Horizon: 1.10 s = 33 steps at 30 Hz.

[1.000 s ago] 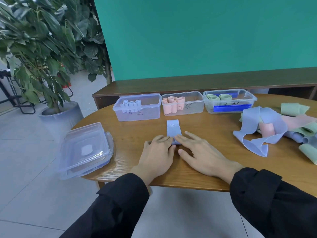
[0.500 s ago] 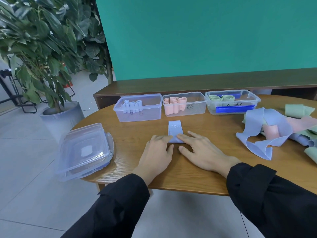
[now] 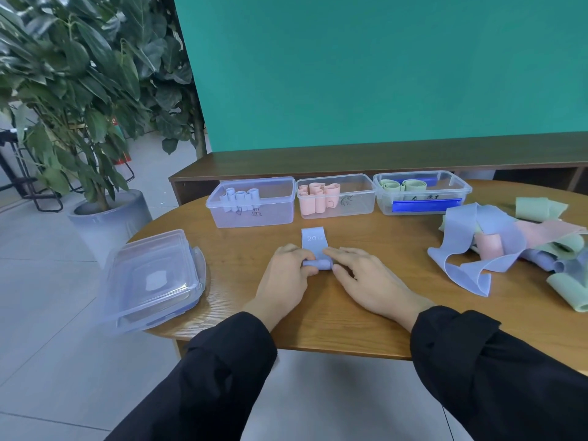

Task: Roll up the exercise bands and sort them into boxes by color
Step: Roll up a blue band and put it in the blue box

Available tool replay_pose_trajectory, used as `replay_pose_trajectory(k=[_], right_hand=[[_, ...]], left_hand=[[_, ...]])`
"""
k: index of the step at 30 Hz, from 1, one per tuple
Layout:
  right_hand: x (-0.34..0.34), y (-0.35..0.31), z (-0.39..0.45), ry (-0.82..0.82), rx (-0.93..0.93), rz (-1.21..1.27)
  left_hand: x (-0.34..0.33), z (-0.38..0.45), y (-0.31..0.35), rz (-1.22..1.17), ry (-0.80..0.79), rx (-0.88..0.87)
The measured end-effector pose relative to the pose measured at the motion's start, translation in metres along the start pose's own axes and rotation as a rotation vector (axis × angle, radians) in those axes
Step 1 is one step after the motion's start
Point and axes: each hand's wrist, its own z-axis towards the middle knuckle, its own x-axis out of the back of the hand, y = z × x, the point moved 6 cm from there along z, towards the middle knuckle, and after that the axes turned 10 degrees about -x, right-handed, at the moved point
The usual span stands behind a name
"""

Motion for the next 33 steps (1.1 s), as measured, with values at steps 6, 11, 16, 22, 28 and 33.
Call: replay_pose_trajectory(k=[6, 11, 16, 22, 28, 33], right_hand=[[-0.003, -0.005, -0.003, -0.098, 0.043, -0.094], [-0.012, -0.008, 0.000, -0.211, 0.083, -0.210], [-0.020, -0.008, 0.001, -0.288, 0.096, -0.317], [-0.024, -0.007, 0.015, -0.313, 0.109, -0.360], [-0.028, -0.007, 0.026, -0.357, 0.143, -0.389], [-0.029, -0.006, 0.032, -0.372, 0.143, -0.396]], left_hand=[[0.023, -0.039, 0.016, -0.047, 0.033, 0.025], [0.031, -0.068, 0.025, -0.069, 0.004, 0.016], [0.025, -0.077, 0.026, -0.029, 0.011, -0.065], [0.025, -0.075, 0.029, 0.008, 0.047, -0.164], [0.027, -0.074, 0.024, 0.001, 0.045, -0.199], [0.026, -0.070, 0.024, 0.058, 0.050, -0.246]])
